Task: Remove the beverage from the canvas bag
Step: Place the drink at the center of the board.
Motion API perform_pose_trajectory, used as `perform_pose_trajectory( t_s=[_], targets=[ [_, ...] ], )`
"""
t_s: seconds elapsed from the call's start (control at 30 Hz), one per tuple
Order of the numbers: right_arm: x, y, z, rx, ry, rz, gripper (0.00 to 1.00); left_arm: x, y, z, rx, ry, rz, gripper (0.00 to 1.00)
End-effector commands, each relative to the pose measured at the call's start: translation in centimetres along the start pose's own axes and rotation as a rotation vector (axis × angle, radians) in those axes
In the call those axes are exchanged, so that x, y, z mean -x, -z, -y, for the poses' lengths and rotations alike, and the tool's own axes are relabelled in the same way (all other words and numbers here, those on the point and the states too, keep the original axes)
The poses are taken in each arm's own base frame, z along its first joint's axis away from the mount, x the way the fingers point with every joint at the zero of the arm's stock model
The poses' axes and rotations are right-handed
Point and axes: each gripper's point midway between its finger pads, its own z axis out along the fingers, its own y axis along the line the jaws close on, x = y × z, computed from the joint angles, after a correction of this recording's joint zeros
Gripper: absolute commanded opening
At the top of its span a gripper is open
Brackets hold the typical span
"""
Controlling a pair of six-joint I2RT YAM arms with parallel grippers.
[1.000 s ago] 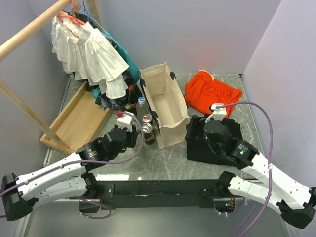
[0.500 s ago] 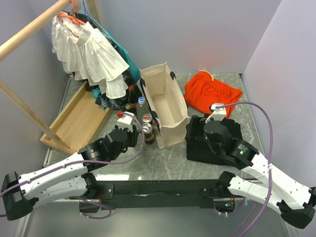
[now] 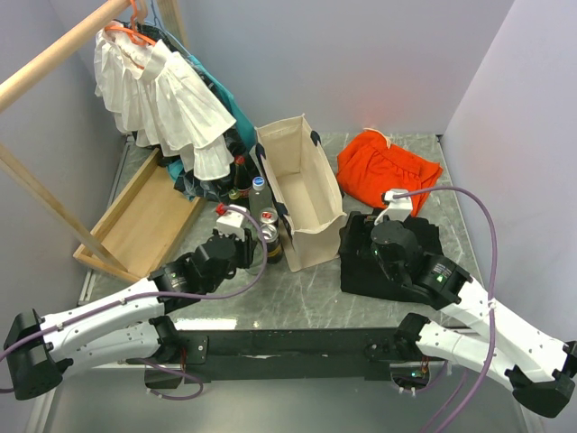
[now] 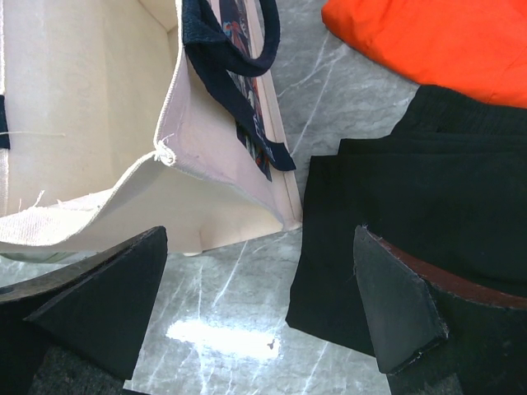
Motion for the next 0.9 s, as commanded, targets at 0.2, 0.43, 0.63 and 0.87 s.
perform_pose_trajectory(
  t_s=[0.2,0.43,0.63,0.87],
  targets=[
    [0.4,-0.2,-0.2,0.001,-0.022,0.025,1.00,5.3,0.2,1.3,-0.029,0.139,0.190,0.05],
    [0.3,-0.2,-0.3,0.001,-0.016,0.020,1.00,4.5,-0.2,1.0,-0.014,0.135,0.171,0.12],
    [0.3,-0.3,-0.4,0.004,-0.015,0.017,1.00,4.1,-0.1,0.7,-0.007,0.142,0.174,0.13],
    [0.2,-0.5,-0.6,0.006,-0.011,0.012,1.00,3.7,0.0,0.5,-0.006,0.146,0.173,0.27]
  ],
)
